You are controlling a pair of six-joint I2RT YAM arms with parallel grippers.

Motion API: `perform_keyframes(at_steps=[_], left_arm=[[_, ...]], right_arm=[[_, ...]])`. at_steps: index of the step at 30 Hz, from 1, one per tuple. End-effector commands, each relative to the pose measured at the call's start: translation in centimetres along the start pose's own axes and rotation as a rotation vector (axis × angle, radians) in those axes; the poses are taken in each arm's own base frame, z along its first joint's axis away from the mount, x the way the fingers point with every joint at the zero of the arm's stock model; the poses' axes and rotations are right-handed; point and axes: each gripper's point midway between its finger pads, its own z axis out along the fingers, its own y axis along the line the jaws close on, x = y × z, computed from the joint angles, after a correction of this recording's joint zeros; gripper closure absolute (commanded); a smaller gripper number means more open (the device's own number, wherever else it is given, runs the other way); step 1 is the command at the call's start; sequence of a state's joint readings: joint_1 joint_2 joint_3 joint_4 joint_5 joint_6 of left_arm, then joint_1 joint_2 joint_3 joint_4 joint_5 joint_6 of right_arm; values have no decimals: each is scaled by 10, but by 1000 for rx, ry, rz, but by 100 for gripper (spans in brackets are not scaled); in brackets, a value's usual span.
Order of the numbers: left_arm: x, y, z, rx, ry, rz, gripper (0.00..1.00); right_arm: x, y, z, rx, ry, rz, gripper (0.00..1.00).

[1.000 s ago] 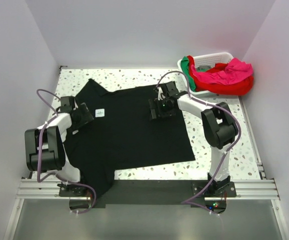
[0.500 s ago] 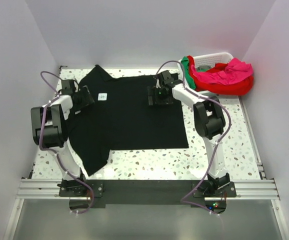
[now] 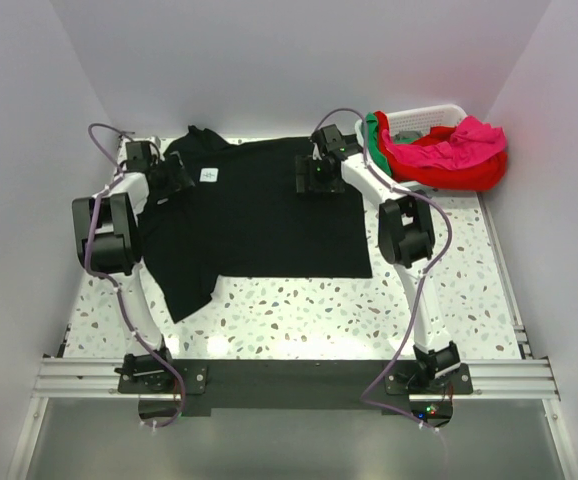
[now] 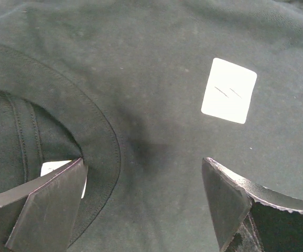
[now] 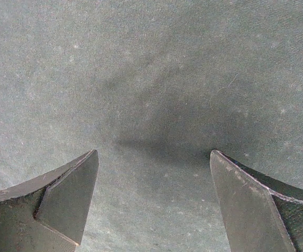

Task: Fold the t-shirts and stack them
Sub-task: Flatten the tshirt out

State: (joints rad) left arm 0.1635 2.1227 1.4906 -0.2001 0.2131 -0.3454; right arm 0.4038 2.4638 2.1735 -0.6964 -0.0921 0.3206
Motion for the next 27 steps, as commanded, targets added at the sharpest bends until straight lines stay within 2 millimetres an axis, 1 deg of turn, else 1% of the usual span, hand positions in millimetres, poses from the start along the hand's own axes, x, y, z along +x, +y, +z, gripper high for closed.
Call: perform_keyframes(at_steps=[1,2,3,4,5,6,7,8,9,10,11,12,13,14,15,16,17,18,19,20,21,22,23,24,25,26,27], left_arm=[[-5,-29,-5,69,1,64,6],[-9,-32,-10,62,-16,71,6],[-7,-38,-15,64,-20,81,6],[-11,-42,-23,61,-37,88,6],[-26,-47,-42,46,-92,97,6],[-20,-49,-50,34,-95,99,6],[-20,-48,-60,19,-108,96,6],[-32,-53,-85,-4,-168,92,6],[-19,-46,-91,-34,-154,80,6],[-20,-48,-115,-51,-174,72,7],[-15,-42,-124,-89,-179,61,7],[12,-30,-129,-148,-128,37,7],[14,-29,-149,-169,-157,24,8],[25,-23,-157,-204,-152,8,9],[58,-7,-160,-269,-96,-25,10],[63,-7,-176,-270,-119,-48,11],[76,-1,-182,-289,-106,-69,11],[106,10,-185,-329,-55,-114,12],[112,11,-197,-327,-73,-142,13],[123,14,-202,-336,-62,-168,14],[144,20,-206,-356,-26,-213,16],[144,18,-216,-343,-54,-236,18],[149,19,-220,-347,-60,-271,20],[160,23,-224,-365,-43,-286,24],[161,23,-230,-361,-61,-303,26],[166,25,-233,-370,-58,-320,27],[177,28,-235,-384,-30,-343,31]], right_arm=[[3,2,-6,-18,33,-5,9],[-4,7,-15,-29,12,-12,9],[-7,9,-20,-35,3,-16,9],[-11,12,-26,-48,-9,-20,9],[-15,15,-33,-58,-19,-27,9],[-25,20,-48,-74,-47,-31,9],[-29,25,-57,-87,-61,-35,9],[-32,29,-65,-110,-71,-37,9],[-37,34,-75,-123,-87,-41,9],[-44,38,-93,-138,-118,-45,9],[-47,43,-102,-152,-130,-49,9],[-43,42,-105,-152,-124,-49,9],[-48,45,-123,-162,-150,-52,9],[-46,45,-128,-162,-150,-53,9],[-36,43,-127,-158,-126,-50,9],[-33,42,-132,-156,-123,-51,9],[-33,42,-142,-158,-132,-51,9],[-21,39,-141,-152,-104,-43,9],[-17,39,-144,-154,-101,-36,9],[-9,37,-148,-152,-87,-28,9],[-4,36,-151,-153,-80,-21,9],[1,36,-152,-158,-69,-11,9],[9,36,-154,-161,-58,-7,9],[13,35,-154,-163,-51,-1,9],[16,35,-156,-168,-49,4,9],[22,32,-153,-164,-38,9,9],[24,32,-154,-164,-38,11,9]])
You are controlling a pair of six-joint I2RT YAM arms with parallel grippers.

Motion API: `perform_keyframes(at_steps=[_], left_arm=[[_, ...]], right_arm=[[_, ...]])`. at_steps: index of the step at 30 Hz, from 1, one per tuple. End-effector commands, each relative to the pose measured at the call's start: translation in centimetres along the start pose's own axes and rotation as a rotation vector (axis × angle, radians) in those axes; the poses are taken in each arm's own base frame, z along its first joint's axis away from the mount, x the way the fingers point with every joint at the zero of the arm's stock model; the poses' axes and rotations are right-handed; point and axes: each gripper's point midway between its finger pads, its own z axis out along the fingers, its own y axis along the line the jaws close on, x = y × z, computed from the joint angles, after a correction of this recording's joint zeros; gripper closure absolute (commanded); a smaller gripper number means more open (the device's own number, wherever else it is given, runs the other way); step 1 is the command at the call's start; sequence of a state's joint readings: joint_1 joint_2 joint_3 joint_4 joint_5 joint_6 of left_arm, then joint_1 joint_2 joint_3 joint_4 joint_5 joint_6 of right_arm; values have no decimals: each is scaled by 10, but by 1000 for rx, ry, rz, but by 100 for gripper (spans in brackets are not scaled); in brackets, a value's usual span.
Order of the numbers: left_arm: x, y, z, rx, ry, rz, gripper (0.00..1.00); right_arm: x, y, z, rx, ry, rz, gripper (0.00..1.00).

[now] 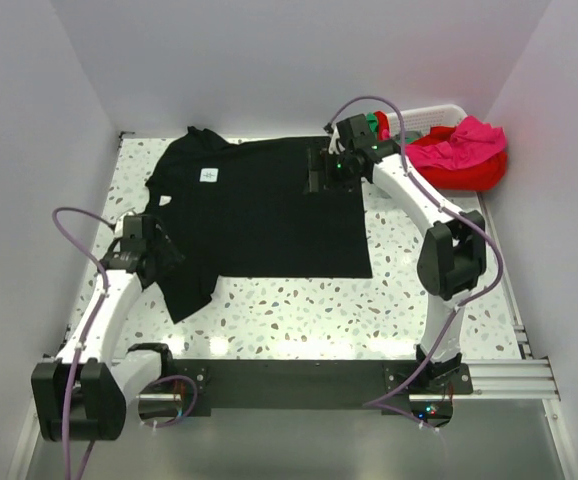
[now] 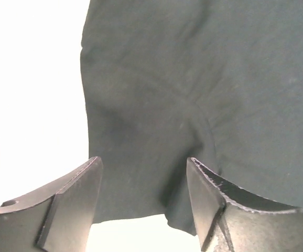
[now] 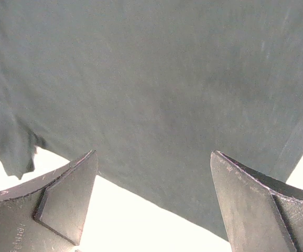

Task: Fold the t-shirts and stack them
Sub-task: Flatten the tshirt out, then fold the tshirt

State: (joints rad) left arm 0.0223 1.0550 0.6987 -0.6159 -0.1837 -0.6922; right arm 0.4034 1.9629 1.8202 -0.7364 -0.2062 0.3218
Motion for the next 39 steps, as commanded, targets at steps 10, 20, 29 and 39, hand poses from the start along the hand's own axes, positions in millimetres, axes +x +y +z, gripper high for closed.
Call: perform_keyframes(at_steps=[10,20,29,39], left_arm=[[71,42,-9,-148,163,-212,42],[81,58,-16,-235,170,-288,44],[84,60,-12,-300,206,-243,44],[89,53,2,-285,243,-222,47]], right_arm=[[19,-11,-7,-10,29,58,9],[26,-14,-3,-38,44,106,9],[32,-24,-6,-19,53,111,9],[21,-31,-11,-26,23,133,9]])
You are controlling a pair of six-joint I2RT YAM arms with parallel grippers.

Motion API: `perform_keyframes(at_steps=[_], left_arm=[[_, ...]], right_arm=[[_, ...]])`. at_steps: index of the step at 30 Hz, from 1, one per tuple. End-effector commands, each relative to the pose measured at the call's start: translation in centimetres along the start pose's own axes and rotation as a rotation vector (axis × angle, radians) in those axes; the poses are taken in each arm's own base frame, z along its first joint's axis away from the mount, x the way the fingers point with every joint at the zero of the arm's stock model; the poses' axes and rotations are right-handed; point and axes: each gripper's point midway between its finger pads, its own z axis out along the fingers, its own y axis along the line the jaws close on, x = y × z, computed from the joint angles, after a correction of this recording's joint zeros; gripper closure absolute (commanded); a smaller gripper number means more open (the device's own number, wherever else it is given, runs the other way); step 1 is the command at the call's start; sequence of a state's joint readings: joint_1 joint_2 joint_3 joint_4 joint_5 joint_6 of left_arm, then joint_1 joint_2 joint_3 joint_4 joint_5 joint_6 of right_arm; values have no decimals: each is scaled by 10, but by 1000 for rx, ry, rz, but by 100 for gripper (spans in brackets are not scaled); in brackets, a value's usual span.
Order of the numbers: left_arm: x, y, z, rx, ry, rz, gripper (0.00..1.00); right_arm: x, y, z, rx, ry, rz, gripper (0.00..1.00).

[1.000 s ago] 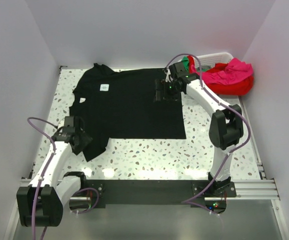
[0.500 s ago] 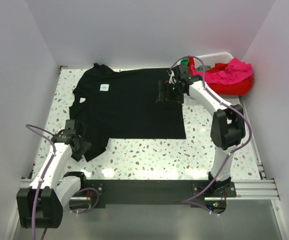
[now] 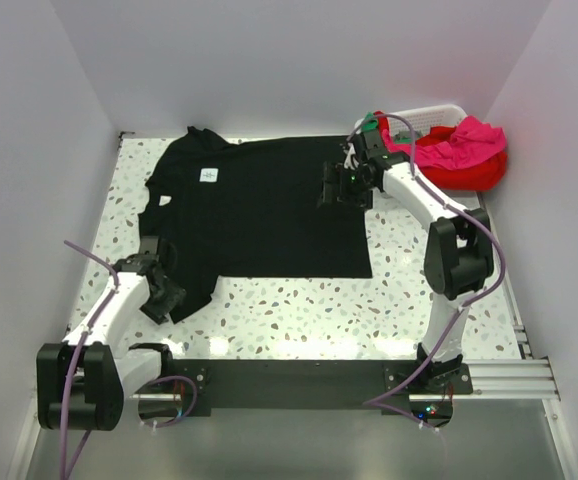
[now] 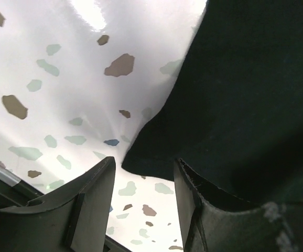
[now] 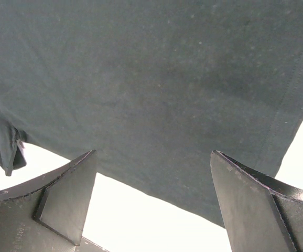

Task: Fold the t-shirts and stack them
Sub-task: Fold the tshirt

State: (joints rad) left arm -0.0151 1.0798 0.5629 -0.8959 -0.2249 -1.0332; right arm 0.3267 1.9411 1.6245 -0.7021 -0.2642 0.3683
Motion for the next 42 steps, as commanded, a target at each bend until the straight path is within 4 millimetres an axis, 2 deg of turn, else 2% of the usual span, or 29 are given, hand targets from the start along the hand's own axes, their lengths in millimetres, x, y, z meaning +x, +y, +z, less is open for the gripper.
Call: perform_keyframes(at_steps=[1,5,10,12,15,16,18,20,23,26,27,29,35,42], left_arm=[[-4,-15,2,47,-10,-15,47],[12,-10,15,43,35,-41,58],[9,-10,16,50,15,-57,66],[9,-10,17,47,15,-50,74],[5,-11,16,52,1,-39,84],[4,-11,15,52,-5,-37,87],[-1,-13,12,63,-26,-37,95],[-7,-17,6,89,-52,-42,100],[-16,-24,-6,130,-88,-64,100],[-27,-29,-20,166,-131,-93,100],[-30,-30,-24,178,-143,-99,100],[-32,-29,-29,192,-163,-116,100],[-36,-22,-42,220,-205,-146,100],[-50,-14,-62,231,-279,-166,100]], right_arm=[[-21,15,-30,-59,-92,-7,9],[-24,11,-32,-56,-99,1,9],[-13,1,-28,-42,-77,14,9],[-6,-3,-25,-34,-59,16,9],[13,-15,-21,7,-22,19,9],[27,-23,-17,28,12,24,9],[37,-32,-19,59,22,21,9],[58,-45,-16,107,64,31,9],[77,-61,-18,169,98,38,9],[93,-72,-21,213,132,49,17],[100,-76,-20,229,149,53,23],[105,-79,-22,239,156,59,28],[121,-92,-28,294,176,86,29],[139,-100,-23,313,202,105,32]])
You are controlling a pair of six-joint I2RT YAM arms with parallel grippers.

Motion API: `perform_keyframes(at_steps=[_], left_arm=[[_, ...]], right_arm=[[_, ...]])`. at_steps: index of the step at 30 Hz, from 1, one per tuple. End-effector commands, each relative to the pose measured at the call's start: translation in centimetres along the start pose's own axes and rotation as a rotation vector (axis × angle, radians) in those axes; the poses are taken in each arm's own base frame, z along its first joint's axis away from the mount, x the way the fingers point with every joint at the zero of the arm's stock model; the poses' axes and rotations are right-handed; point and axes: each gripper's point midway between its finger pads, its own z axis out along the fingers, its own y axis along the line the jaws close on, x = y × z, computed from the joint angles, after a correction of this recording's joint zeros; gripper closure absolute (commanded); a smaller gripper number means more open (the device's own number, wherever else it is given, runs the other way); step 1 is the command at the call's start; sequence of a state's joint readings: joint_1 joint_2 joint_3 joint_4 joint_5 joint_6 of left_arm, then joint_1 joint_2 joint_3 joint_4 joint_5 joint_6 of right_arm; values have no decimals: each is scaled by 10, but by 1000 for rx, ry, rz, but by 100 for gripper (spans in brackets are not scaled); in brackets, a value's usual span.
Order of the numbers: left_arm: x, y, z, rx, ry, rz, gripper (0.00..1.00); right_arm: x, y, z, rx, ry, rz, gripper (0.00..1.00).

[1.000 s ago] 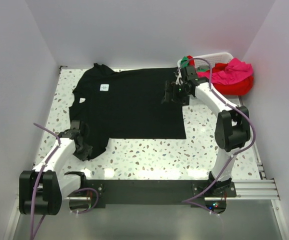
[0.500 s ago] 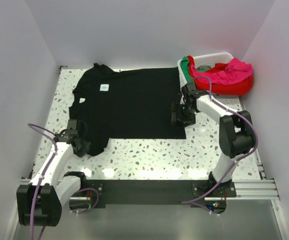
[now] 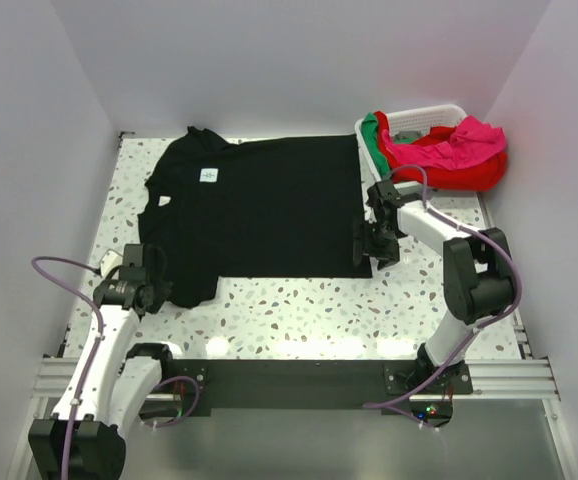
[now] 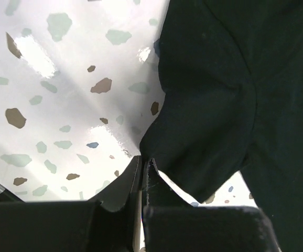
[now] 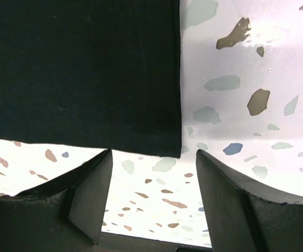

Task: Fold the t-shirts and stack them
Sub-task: Fold the tshirt

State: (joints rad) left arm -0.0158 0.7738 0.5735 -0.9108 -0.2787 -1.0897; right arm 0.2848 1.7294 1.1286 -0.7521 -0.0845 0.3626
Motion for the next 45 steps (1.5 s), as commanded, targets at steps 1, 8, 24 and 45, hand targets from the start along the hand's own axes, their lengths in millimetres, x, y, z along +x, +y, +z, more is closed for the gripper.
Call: perform_keyframes(at_steps=[1,8,24,45], left_arm=[[-25,-7,-19,16,-95,-27,100],[-32,-8,-27,27,-122,-20,100],[-43,2,-45,23,-174,-51,100],[-50,24,-96,8,-187,-60,100]], right_arm=[[0,-4,-5,12,-26,23,33],[11,-8,6,19,5,27,43],[10,-9,23,20,45,-31,76],[60,-10,-36,19,245,-19,100]])
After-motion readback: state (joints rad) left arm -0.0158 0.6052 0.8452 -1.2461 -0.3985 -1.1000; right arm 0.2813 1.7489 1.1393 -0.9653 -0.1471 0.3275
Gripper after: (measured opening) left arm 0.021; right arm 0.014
